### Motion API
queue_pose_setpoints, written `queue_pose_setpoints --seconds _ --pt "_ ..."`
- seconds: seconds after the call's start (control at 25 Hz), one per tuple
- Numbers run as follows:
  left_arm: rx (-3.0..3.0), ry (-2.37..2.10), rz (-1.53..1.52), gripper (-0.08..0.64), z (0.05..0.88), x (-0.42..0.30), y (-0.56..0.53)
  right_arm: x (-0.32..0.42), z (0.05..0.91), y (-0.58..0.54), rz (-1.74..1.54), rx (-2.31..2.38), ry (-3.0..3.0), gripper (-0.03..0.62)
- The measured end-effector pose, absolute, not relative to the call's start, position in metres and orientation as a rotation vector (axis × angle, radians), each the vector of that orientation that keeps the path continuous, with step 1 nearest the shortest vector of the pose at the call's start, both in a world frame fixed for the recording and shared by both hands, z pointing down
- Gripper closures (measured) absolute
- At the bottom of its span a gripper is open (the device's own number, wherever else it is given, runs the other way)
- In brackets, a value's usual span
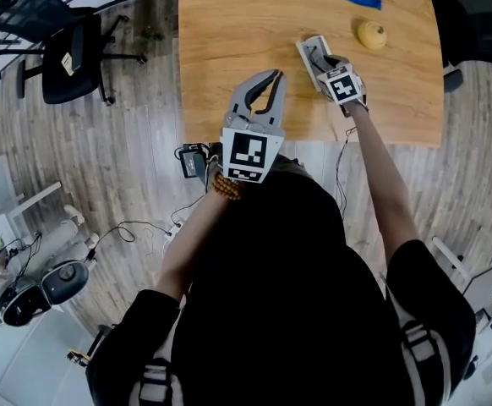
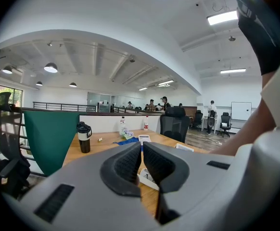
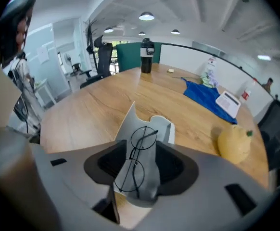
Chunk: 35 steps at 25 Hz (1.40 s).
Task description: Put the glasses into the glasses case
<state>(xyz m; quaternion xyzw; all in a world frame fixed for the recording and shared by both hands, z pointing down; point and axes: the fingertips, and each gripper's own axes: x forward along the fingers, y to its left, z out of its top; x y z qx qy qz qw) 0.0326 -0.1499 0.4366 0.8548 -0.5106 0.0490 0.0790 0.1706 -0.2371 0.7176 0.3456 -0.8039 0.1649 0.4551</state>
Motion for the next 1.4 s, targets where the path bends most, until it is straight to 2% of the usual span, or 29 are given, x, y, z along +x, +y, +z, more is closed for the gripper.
queue_pose_setpoints --seconds 0.08,0.4,0.8,0.84,0.92,0.96,1.2,1.32,1.4 --pt "2.557 -1.52 0.147 0.528 0.438 0.032 -0.149 0.176 0.712 -0.238 0.467 0.908 -2.028 0.34" --pt "2.574 -1.497 0.156 0.528 0.439 0.036 -0.149 0.186 0.729 -0.24 0.467 0.898 -1.971 0.284" --pt "2.58 -1.492 0.168 0.528 0.439 0.038 -0.152 0.177 0.735 -0.247 0.363 0.829 -1.883 0.284" --pt "2.579 -1.493 0.167 0.528 0.438 0.038 -0.153 0.179 0.734 -0.249 0.328 0.824 -1.879 0.293" --pt "2.579 -1.493 0.164 0.528 0.437 0.039 -0.154 0.184 0.727 -0.256 0.255 0.841 -1.869 0.375" --pt "2.58 -1.492 0.164 0.529 0.437 0.04 -0.155 0.186 0.725 -0.26 0.235 0.849 -1.867 0.383" --pt "2.584 -1.482 0.169 0.529 0.438 0.042 -0.156 0.191 0.717 -0.262 0.28 0.878 -1.896 0.346" --pt "2.582 -1.485 0.166 0.528 0.437 0.039 -0.156 0.192 0.715 -0.245 0.371 0.871 -1.926 0.292" --pt "2.578 -1.489 0.165 0.528 0.438 0.038 -0.156 0.198 0.72 -0.232 0.388 0.848 -1.913 0.282"
